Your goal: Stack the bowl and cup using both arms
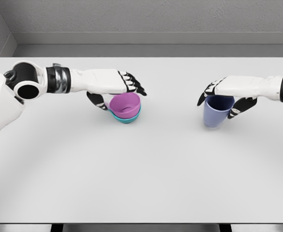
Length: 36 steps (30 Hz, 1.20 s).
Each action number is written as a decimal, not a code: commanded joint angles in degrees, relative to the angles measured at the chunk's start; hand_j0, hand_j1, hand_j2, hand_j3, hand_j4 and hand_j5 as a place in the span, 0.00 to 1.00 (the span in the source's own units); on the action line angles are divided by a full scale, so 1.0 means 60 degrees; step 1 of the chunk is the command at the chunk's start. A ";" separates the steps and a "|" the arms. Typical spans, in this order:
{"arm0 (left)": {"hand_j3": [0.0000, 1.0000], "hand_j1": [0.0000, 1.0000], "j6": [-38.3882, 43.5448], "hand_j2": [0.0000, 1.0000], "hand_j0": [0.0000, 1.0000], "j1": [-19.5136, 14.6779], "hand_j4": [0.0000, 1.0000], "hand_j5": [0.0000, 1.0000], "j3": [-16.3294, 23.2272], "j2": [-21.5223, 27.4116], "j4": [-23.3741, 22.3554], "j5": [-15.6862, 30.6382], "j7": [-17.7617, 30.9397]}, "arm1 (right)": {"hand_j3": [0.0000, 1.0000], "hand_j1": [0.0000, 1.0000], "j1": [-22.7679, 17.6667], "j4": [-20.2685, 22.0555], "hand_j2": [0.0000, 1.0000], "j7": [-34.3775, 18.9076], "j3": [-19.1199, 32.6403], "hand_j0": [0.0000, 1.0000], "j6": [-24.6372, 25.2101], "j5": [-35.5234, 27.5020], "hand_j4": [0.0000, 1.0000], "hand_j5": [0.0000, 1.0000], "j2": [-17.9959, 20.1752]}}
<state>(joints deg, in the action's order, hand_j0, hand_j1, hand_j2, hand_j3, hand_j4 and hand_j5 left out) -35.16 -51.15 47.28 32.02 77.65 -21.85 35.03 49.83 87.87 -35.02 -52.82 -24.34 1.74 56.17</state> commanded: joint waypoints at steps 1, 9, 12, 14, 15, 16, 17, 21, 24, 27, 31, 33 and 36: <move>1.00 1.00 0.0026 1.00 1.00 0.0000 1.00 1.00 -0.0028 0.0522 0.0563 0.0476 -0.0005 | 0.71 0.71 0.0000 0.0003 0.71 0.0004 0.0014 0.71 -0.0001 -0.0056 0.71 0.71 -0.0001; 1.00 1.00 0.0026 1.00 1.00 0.0176 1.00 1.00 -0.1610 0.2675 0.1442 0.2644 -0.0005 | 0.71 0.71 0.0264 0.0135 0.71 0.0004 0.0028 0.71 -0.0045 -0.0071 0.71 0.71 -0.0045; 1.00 1.00 0.0026 1.00 1.00 0.0600 1.00 1.00 -0.1741 0.3115 0.1442 0.2777 -0.0005 | 0.71 0.71 0.0337 0.0135 0.71 0.0004 0.0028 0.71 -0.0060 -0.0071 0.71 0.71 -0.0074; 1.00 1.00 0.0026 1.00 1.00 0.1463 1.00 1.00 -0.2692 0.3072 0.1442 0.2762 -0.0330 | 0.71 0.71 0.0410 0.0149 0.71 0.0004 0.0043 0.71 -0.0089 -0.0071 0.71 0.71 -0.0104; 1.00 1.00 0.0026 1.00 1.00 0.2093 1.00 1.00 -0.3453 0.2969 0.1442 0.2733 -0.0345 | 0.71 0.71 0.0439 0.0149 0.71 0.0004 0.0043 0.71 -0.0089 -0.0071 0.71 0.71 -0.0118; 1.00 1.00 0.0026 1.00 1.00 0.2899 1.00 1.00 -0.4465 0.2808 0.1457 0.2718 -0.0345 | 0.71 0.71 0.0454 0.0149 0.71 0.0004 0.0043 0.71 -0.0162 -0.0071 0.71 0.71 -0.0133; 1.00 1.00 0.0026 1.00 1.00 0.3367 1.00 1.00 -0.4948 0.2749 0.1428 0.2631 -0.0330 | 0.71 0.71 0.0498 0.0149 0.71 0.0004 0.0043 0.71 -0.0177 -0.0071 0.71 0.71 -0.0177; 1.00 1.00 0.0026 1.00 1.00 0.3837 1.00 1.00 -0.5608 0.1871 0.0842 0.2542 -0.0330 | 0.71 0.71 0.0600 0.0149 0.71 0.0004 0.0043 0.71 -0.0192 -0.0086 0.71 0.71 -0.0265; 1.00 1.00 0.0026 1.00 1.00 0.4585 1.00 1.00 -0.6429 0.1431 0.0783 0.2513 -0.0330 | 0.71 0.71 0.0630 0.0149 0.71 0.0004 0.0043 0.71 -0.0192 -0.0086 0.71 0.71 -0.0367; 1.00 1.00 0.0026 1.00 1.00 0.4834 1.00 1.00 -0.6429 0.0963 0.0373 0.2484 -0.0330 | 0.71 0.71 0.0762 0.0135 0.71 0.0004 0.0043 0.71 -0.0192 -0.0071 0.71 0.71 -0.0558; 1.00 1.00 0.0026 1.00 1.00 0.4878 1.00 1.00 -0.6766 0.0611 -0.0593 0.2513 -0.0257 | 0.71 0.71 0.0893 0.0135 0.71 0.0004 0.0043 0.71 -0.0192 -0.0071 0.71 0.71 -0.0704; 1.00 1.00 0.0026 1.00 1.00 0.4878 1.00 1.00 -0.6795 0.0421 -0.0638 0.2528 -0.0257 | 0.71 0.71 0.0952 0.0135 0.71 0.0004 0.0043 0.71 -0.0192 -0.0071 0.71 0.71 -0.0778; 1.00 1.00 0.0026 1.00 1.00 0.4878 1.00 1.00 -0.6913 0.0318 -0.0813 0.2513 -0.0242 | 0.71 0.71 0.1025 0.0135 0.71 0.0004 0.0043 0.71 -0.0192 -0.0071 0.71 0.71 -0.0880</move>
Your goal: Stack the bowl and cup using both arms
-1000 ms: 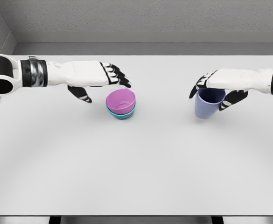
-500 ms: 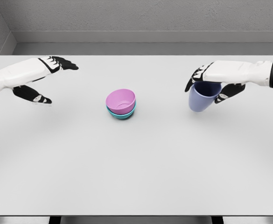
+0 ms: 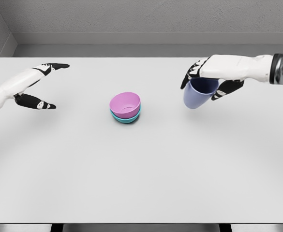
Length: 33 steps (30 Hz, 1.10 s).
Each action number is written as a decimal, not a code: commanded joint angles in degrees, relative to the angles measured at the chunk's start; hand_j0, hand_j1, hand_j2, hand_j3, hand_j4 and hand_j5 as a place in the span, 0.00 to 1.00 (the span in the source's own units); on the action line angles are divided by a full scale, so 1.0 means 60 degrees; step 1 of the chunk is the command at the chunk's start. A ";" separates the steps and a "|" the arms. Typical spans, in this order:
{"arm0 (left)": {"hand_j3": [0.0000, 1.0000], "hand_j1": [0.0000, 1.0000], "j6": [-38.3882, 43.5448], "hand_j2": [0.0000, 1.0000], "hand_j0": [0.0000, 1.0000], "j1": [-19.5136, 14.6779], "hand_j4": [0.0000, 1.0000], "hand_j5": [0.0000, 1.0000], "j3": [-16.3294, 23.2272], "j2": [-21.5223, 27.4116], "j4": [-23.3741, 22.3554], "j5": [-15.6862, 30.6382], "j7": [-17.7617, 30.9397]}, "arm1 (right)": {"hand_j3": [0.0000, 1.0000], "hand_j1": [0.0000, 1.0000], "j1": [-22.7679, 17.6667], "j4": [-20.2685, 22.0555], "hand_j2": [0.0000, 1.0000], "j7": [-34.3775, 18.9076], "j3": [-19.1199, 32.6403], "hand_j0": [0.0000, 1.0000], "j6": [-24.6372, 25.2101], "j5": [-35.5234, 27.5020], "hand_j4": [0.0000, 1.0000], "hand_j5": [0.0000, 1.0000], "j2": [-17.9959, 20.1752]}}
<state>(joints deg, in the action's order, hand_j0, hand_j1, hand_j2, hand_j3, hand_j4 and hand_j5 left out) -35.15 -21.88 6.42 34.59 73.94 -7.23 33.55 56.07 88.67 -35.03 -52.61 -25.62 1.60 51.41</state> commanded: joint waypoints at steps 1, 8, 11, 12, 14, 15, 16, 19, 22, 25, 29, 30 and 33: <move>1.00 1.00 0.0025 1.00 1.00 0.0000 1.00 1.00 -0.0104 -0.0110 -0.0194 0.0076 0.0004 | 0.71 0.71 0.0000 0.0001 0.71 0.0004 0.0008 0.71 0.0022 -0.0048 0.71 0.71 -0.0131; 1.00 1.00 0.0025 1.00 1.00 0.0000 1.00 1.00 -0.0119 -0.0257 -0.0194 0.0076 0.0004 | 0.71 0.71 0.0147 0.0001 0.71 0.0004 -0.0007 0.71 0.0022 -0.0048 0.71 0.71 -0.0439; 1.00 1.00 0.0025 1.00 1.00 0.0000 1.00 1.00 -0.0162 -0.0257 -0.0282 0.0076 0.0004 | 0.71 0.71 0.0205 0.0001 0.71 0.0004 -0.0021 0.71 0.0022 -0.0048 0.71 0.71 -0.0526; 1.00 1.00 0.0025 1.00 1.00 0.0000 1.00 1.00 -0.0163 -0.0271 -0.0326 0.0076 0.0004 | 0.71 0.71 0.0205 0.0001 0.71 0.0004 -0.0021 0.71 0.0022 -0.0048 0.71 0.71 -0.0570; 1.00 1.00 0.0025 1.00 1.00 0.0000 1.00 1.00 -0.0163 -0.0286 -0.0326 0.0076 0.0004 | 0.71 0.71 0.0278 0.0001 0.71 0.0004 -0.0036 0.71 0.0022 -0.0033 0.71 0.71 -0.0702; 1.00 1.00 0.0025 1.00 1.00 0.0000 1.00 1.00 -0.0163 -0.0286 -0.0326 0.0076 0.0004 | 0.71 0.71 0.0293 0.0001 0.71 0.0004 -0.0036 0.71 0.0022 -0.0033 0.71 0.71 -0.0731; 1.00 1.00 0.0025 1.00 1.00 0.0000 1.00 1.00 -0.0163 -0.0286 -0.0326 0.0076 0.0004 | 0.71 0.71 0.0337 0.0001 0.71 0.0004 -0.0036 0.71 0.0022 -0.0018 0.71 0.71 -0.0805; 1.00 1.00 0.0025 1.00 1.00 0.0000 1.00 1.00 -0.0163 -0.0286 -0.0340 0.0076 0.0004 | 0.71 0.71 0.0337 -0.0013 0.71 0.0004 -0.0050 0.71 0.0037 -0.0004 0.71 0.71 -0.0951; 1.00 1.00 0.0025 1.00 1.00 0.0000 1.00 1.00 -0.0177 -0.0301 -0.0340 0.0076 0.0004 | 0.71 0.71 0.0352 -0.0013 0.71 0.0004 -0.0051 0.71 0.0037 0.0025 0.71 0.71 -0.1112; 1.00 1.00 0.0025 1.00 1.00 0.0000 1.00 1.00 -0.0163 -0.0301 -0.0340 0.0076 0.0004 | 0.71 0.71 0.0425 -0.0013 0.71 0.0004 -0.0065 0.71 0.0037 0.0025 0.71 0.71 -0.1200; 1.00 1.00 0.0025 1.00 1.00 0.0000 1.00 1.00 -0.0177 -0.0374 -0.0340 0.0076 0.0004 | 0.71 0.71 0.0498 -0.0028 0.71 0.0004 -0.0065 0.71 0.0037 0.0025 0.71 0.71 -0.1347; 1.00 1.00 0.0025 1.00 1.00 0.0000 1.00 1.00 -0.0177 -0.0374 -0.0355 0.0076 0.0004 | 0.71 0.71 0.0556 -0.0043 0.71 0.0004 -0.0065 0.71 0.0037 0.0040 0.71 0.71 -0.1464; 1.00 1.00 0.0025 1.00 1.00 -0.0015 1.00 1.00 -0.0177 -0.0374 -0.0501 0.0076 0.0004 | 0.71 0.71 0.0645 -0.0086 0.71 0.0004 -0.0153 0.71 0.0066 0.0055 0.71 0.71 -0.1640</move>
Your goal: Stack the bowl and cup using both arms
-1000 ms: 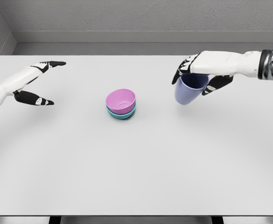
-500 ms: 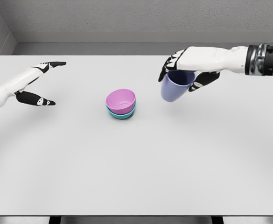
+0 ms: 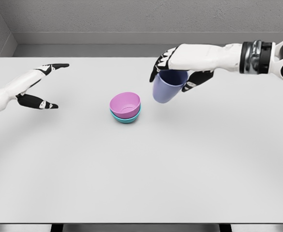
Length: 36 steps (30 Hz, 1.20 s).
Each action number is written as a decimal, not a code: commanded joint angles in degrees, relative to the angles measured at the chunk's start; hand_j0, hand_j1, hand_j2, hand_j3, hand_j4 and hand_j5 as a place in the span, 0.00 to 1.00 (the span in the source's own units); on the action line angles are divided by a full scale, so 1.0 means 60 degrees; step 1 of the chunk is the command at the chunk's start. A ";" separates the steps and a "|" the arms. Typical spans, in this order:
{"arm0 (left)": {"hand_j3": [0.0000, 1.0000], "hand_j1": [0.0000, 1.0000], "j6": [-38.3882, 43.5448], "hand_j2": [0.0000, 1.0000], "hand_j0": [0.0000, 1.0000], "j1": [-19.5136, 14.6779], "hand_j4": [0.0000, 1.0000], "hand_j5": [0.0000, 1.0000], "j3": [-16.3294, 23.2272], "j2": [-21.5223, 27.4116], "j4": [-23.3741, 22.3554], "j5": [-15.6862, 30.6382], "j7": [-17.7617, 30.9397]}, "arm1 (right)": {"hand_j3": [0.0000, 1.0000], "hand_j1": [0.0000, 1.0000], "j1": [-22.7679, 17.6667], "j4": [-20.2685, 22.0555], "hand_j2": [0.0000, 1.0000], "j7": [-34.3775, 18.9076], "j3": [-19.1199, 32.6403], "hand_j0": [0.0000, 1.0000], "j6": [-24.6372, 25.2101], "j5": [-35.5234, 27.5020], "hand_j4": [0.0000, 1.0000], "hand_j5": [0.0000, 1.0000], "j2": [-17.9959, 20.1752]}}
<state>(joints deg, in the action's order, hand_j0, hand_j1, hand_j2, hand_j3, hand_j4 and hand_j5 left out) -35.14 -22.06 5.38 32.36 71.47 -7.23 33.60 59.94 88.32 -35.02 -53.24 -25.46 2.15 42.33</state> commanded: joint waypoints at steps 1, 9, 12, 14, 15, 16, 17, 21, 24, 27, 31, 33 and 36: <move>1.00 1.00 0.0023 1.00 1.00 0.0000 1.00 1.00 -0.0004 -0.0002 -0.0134 0.0077 0.0010 | 0.71 0.71 0.0015 -0.0028 0.71 0.0004 -0.0063 0.71 0.0039 -0.0036 0.71 0.71 -0.0155; 1.00 1.00 0.0023 1.00 1.00 0.0000 1.00 1.00 -0.0004 -0.0002 -0.0120 0.0077 -0.0004 | 0.71 0.71 0.0190 -0.0248 0.71 0.0004 -0.0180 0.71 0.0039 0.0140 0.71 0.71 -0.0595; 1.00 1.00 0.0023 1.00 1.00 0.0000 1.00 1.00 -0.0004 -0.0002 -0.0120 0.0077 -0.0004 | 0.71 0.71 0.0205 -0.0335 0.71 0.0004 -0.0180 0.71 0.0039 0.0169 0.71 0.71 -0.0785; 1.00 1.00 0.0023 1.00 1.00 0.0000 1.00 1.00 -0.0004 -0.0002 -0.0120 0.0077 -0.0004 | 0.71 0.71 0.0278 -0.0526 0.71 0.0004 -0.0224 0.71 0.0024 0.0257 0.71 0.71 -0.1005; 1.00 1.00 0.0023 1.00 1.00 0.0000 1.00 1.00 -0.0004 -0.0002 -0.0120 0.0077 -0.0004 | 0.71 0.71 0.0337 -0.0541 0.71 0.0004 -0.0268 0.71 0.0024 0.0257 0.71 0.71 -0.1034; 1.00 1.00 0.0023 1.00 1.00 0.0000 1.00 1.00 -0.0004 -0.0002 -0.0120 0.0077 -0.0004 | 0.71 0.71 0.0381 -0.0555 0.71 0.0004 -0.0327 0.71 0.0024 0.0257 0.71 0.71 -0.1035; 1.00 1.00 0.0023 1.00 1.00 0.0000 1.00 1.00 -0.0004 -0.0002 -0.0120 0.0077 -0.0004 | 0.71 0.71 0.0381 -0.0614 0.71 0.0004 -0.0341 0.71 0.0024 0.0257 0.71 0.71 -0.1107; 1.00 1.00 0.0023 1.00 1.00 0.0000 1.00 1.00 -0.0004 -0.0002 -0.0120 0.0077 -0.0004 | 0.71 0.71 0.0513 -0.0731 0.71 0.0004 -0.0385 0.71 0.0024 0.0272 0.71 0.71 -0.1240; 1.00 1.00 0.0023 1.00 1.00 0.0000 1.00 1.00 -0.0004 -0.0017 -0.0120 0.0077 -0.0004 | 0.71 0.71 0.0615 -0.0921 0.71 0.0004 -0.0458 0.71 0.0024 0.0330 0.71 0.71 -0.1488; 1.00 1.00 0.0023 1.00 1.00 0.0000 1.00 1.00 -0.0004 -0.0017 -0.0134 0.0077 -0.0004 | 0.71 0.71 0.0674 -0.1068 0.71 0.0004 -0.0473 0.71 0.0024 0.0374 0.71 0.71 -0.1664; 1.00 1.00 0.0023 1.00 1.00 0.0000 1.00 1.00 -0.0004 -0.0017 -0.0135 0.0077 -0.0004 | 0.71 0.71 0.0747 -0.1302 0.71 0.0004 -0.0605 0.71 0.0024 0.0477 0.71 0.71 -0.2030; 1.00 1.00 0.0023 1.00 1.00 0.0000 1.00 1.00 -0.0004 -0.0017 -0.0135 0.0077 -0.0004 | 0.71 0.71 0.0791 -0.1449 0.71 0.0004 -0.0634 0.71 0.0024 0.0565 0.71 0.71 -0.2206; 1.00 1.00 0.0023 1.00 1.00 0.0000 1.00 1.00 -0.0004 -0.0031 -0.0135 0.0077 -0.0004 | 0.71 0.71 0.0806 -0.1654 0.71 0.0004 -0.0664 0.71 0.0024 0.0667 0.71 0.71 -0.2353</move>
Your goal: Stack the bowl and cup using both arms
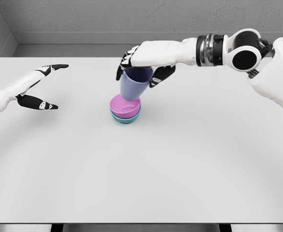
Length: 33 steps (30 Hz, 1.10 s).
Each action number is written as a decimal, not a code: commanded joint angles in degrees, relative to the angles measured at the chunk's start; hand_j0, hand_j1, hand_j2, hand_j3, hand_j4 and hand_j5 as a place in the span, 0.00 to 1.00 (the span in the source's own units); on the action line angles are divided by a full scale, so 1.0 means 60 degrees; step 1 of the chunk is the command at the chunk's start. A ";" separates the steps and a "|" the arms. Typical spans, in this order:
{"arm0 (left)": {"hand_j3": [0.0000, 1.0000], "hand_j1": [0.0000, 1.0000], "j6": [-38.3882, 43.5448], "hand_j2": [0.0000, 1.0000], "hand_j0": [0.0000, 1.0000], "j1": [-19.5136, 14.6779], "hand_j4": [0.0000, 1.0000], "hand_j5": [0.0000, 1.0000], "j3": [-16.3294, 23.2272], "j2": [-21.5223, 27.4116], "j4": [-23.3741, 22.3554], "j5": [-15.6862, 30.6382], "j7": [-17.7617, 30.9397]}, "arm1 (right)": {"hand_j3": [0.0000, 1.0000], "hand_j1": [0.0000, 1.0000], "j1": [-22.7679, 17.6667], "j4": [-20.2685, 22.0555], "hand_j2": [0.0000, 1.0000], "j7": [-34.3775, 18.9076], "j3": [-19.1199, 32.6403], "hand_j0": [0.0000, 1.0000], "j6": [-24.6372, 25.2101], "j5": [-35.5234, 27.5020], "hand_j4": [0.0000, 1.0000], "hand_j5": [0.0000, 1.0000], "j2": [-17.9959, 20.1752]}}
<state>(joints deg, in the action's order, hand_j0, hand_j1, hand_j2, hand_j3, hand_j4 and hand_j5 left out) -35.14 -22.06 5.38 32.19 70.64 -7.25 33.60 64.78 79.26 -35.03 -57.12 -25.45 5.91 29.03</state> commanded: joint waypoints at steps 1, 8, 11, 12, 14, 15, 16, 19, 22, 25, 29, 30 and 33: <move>1.00 1.00 0.0023 1.00 1.00 0.0000 1.00 1.00 -0.0003 0.0010 0.0003 0.0080 -0.0005 | 0.71 0.71 0.0000 -0.0172 0.71 0.0006 -0.0016 0.71 0.0022 0.0054 0.71 0.71 -0.0166; 1.00 1.00 0.0023 1.00 1.00 0.0000 1.00 1.00 0.0012 -0.0004 0.0018 0.0080 -0.0005 | 0.71 0.71 0.0000 -0.0567 0.71 0.0006 -0.0133 0.71 0.0022 0.0201 0.71 0.71 -0.0473; 1.00 1.00 0.0023 1.00 1.00 0.0000 1.00 1.00 -0.0003 -0.0004 0.0018 0.0080 -0.0005 | 0.71 0.71 0.0000 -0.0714 0.71 0.0006 -0.0235 0.71 0.0022 0.0230 0.71 0.71 -0.0590; 1.00 1.00 0.0023 1.00 1.00 0.0000 1.00 1.00 -0.0002 -0.0004 0.0018 0.0080 -0.0005 | 0.71 0.71 0.0000 -0.0831 0.71 0.0006 -0.0235 0.71 0.0022 0.0318 0.71 0.71 -0.0620; 1.00 1.00 0.0023 1.00 1.00 0.0000 1.00 1.00 0.0012 -0.0004 0.0018 0.0080 -0.0004 | 0.71 0.71 0.0000 -0.0890 0.71 0.0006 -0.0235 0.71 0.0022 0.0318 0.71 0.71 -0.0708; 1.00 1.00 0.0023 1.00 1.00 0.0000 1.00 1.00 0.0012 -0.0004 0.0018 0.0080 -0.0005 | 0.71 0.71 0.0000 -0.0919 0.71 0.0006 -0.0235 0.71 0.0022 0.0333 0.71 0.71 -0.0708; 1.00 1.00 0.0023 1.00 1.00 0.0000 1.00 1.00 -0.0003 -0.0004 0.0018 0.0080 0.0010 | 0.71 0.71 0.0000 -0.0949 0.71 0.0006 -0.0235 0.71 0.0022 0.0333 0.71 0.71 -0.0722; 1.00 1.00 0.0023 1.00 1.00 0.0000 1.00 1.00 0.0012 -0.0004 0.0018 0.0080 -0.0005 | 0.71 0.71 0.0000 -0.0949 0.71 0.0006 -0.0235 0.71 0.0022 0.0333 0.71 0.71 -0.0752; 1.00 1.00 0.0023 1.00 1.00 0.0000 1.00 1.00 -0.0002 -0.0004 0.0018 0.0080 -0.0005 | 0.71 0.71 0.0000 -0.0963 0.71 0.0006 -0.0309 0.71 0.0022 0.0333 0.71 0.71 -0.0752; 1.00 1.00 0.0023 1.00 1.00 0.0000 1.00 1.00 0.0012 -0.0004 0.0018 0.0080 -0.0005 | 0.71 0.71 0.0000 -0.0963 0.71 0.0006 -0.0309 0.71 0.0022 0.0333 0.71 0.71 -0.0766; 1.00 1.00 0.0023 1.00 1.00 0.0000 1.00 1.00 -0.0002 -0.0063 0.0018 0.0080 -0.0005 | 0.71 0.71 -0.0015 -0.0978 0.71 0.0006 -0.0397 0.71 0.0022 0.0333 0.71 0.71 -0.0766; 1.00 1.00 0.0023 1.00 1.00 0.0000 1.00 1.00 -0.0003 -0.0063 0.0018 0.0080 -0.0005 | 0.71 0.71 -0.0015 -0.0978 0.71 0.0006 -0.0397 0.71 0.0022 0.0333 0.71 0.71 -0.0766; 1.00 1.00 0.0023 1.00 1.00 0.0000 1.00 1.00 -0.0003 -0.0063 0.0018 0.0080 -0.0005 | 0.71 0.71 -0.0015 -0.0978 0.71 0.0006 -0.0397 0.71 0.0022 0.0333 0.71 0.71 -0.0766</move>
<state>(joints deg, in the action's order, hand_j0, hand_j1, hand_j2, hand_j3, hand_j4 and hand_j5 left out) -35.14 -22.06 5.38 31.80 70.73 -7.24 33.60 64.69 73.40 -35.03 -59.50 -25.45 8.19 24.42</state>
